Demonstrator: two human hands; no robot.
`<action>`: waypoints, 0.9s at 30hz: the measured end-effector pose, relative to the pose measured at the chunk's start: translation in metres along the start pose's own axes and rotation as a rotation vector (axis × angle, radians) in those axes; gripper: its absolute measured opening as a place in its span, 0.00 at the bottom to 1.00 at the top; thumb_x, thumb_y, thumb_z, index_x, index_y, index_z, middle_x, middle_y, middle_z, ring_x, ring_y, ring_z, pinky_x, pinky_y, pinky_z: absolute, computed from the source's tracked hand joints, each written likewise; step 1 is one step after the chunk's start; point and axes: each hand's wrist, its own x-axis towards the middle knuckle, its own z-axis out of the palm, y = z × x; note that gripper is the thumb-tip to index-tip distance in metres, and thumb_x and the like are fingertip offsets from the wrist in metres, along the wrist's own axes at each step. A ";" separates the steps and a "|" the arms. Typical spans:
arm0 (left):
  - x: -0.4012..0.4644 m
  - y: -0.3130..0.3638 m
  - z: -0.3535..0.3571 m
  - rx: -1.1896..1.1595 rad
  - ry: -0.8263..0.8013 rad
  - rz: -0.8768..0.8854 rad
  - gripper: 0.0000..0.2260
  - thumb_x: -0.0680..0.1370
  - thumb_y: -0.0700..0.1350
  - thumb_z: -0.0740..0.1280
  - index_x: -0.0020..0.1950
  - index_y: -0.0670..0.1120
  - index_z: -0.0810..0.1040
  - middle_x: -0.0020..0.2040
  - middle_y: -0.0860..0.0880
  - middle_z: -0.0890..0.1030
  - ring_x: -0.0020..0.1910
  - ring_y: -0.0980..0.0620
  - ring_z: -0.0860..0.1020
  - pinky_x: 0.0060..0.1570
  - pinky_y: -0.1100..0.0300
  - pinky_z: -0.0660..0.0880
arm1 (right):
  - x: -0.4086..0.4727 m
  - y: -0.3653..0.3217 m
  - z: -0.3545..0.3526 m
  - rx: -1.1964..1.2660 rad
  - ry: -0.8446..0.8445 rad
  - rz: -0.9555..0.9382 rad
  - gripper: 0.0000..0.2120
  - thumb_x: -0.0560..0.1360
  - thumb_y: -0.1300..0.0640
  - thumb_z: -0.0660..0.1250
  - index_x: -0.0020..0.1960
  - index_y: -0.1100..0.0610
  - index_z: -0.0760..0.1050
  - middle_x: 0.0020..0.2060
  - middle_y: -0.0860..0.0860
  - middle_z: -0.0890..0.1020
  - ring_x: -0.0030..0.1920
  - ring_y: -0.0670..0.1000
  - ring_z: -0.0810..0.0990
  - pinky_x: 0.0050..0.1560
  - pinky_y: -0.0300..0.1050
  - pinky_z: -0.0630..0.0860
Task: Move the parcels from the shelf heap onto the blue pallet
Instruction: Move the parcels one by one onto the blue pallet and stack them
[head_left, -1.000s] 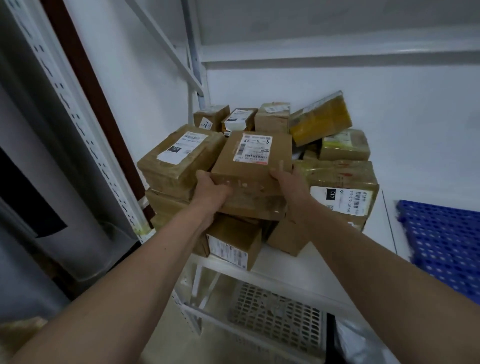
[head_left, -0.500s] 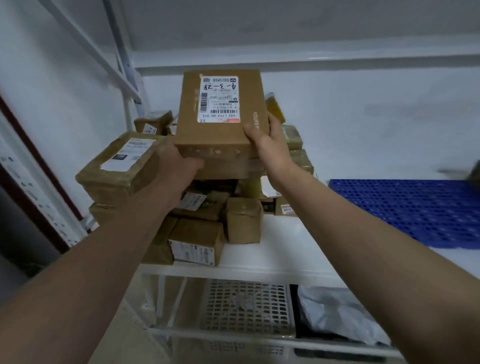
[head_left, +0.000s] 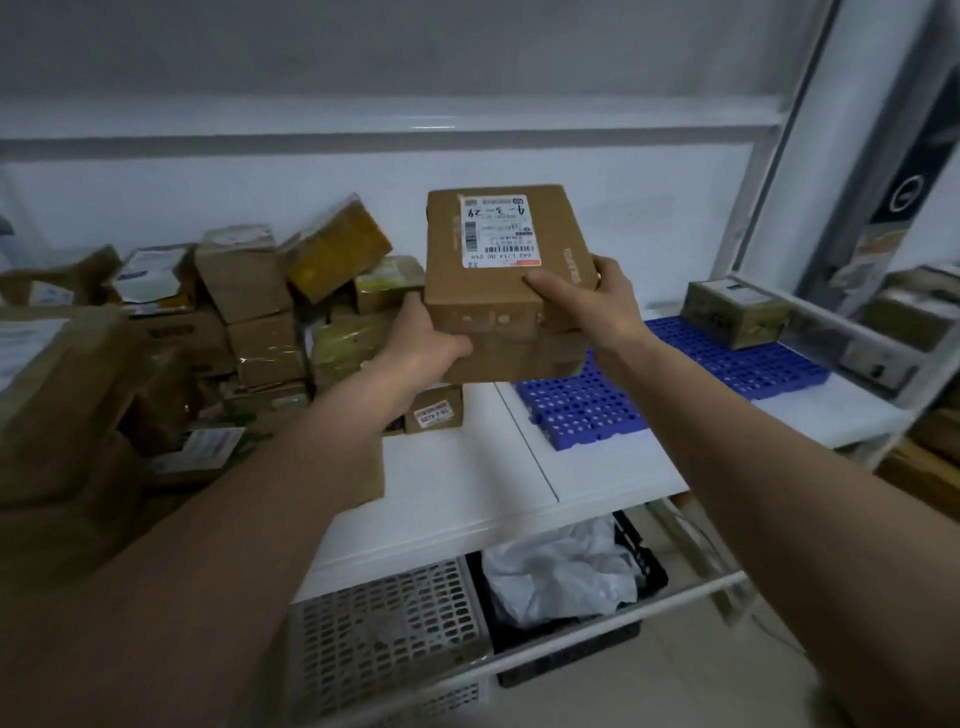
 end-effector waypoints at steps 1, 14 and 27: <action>0.001 -0.003 0.012 -0.002 -0.023 -0.017 0.24 0.72 0.37 0.72 0.63 0.48 0.65 0.61 0.46 0.75 0.60 0.47 0.74 0.62 0.48 0.73 | 0.003 0.005 -0.010 -0.014 0.022 0.018 0.35 0.67 0.50 0.78 0.68 0.57 0.66 0.53 0.48 0.79 0.51 0.46 0.80 0.50 0.43 0.79; 0.051 -0.034 0.168 -0.078 -0.157 -0.163 0.29 0.70 0.39 0.72 0.67 0.48 0.64 0.58 0.47 0.76 0.58 0.47 0.76 0.59 0.45 0.76 | 0.095 0.088 -0.125 -0.111 0.087 0.262 0.32 0.68 0.45 0.75 0.64 0.59 0.70 0.54 0.52 0.78 0.54 0.53 0.77 0.56 0.50 0.75; 0.113 -0.063 0.229 -0.011 0.089 -0.234 0.27 0.77 0.42 0.69 0.71 0.46 0.61 0.64 0.48 0.73 0.60 0.48 0.74 0.55 0.58 0.71 | 0.181 0.153 -0.143 0.031 -0.189 0.396 0.27 0.72 0.53 0.73 0.68 0.54 0.69 0.52 0.48 0.80 0.48 0.48 0.79 0.53 0.55 0.77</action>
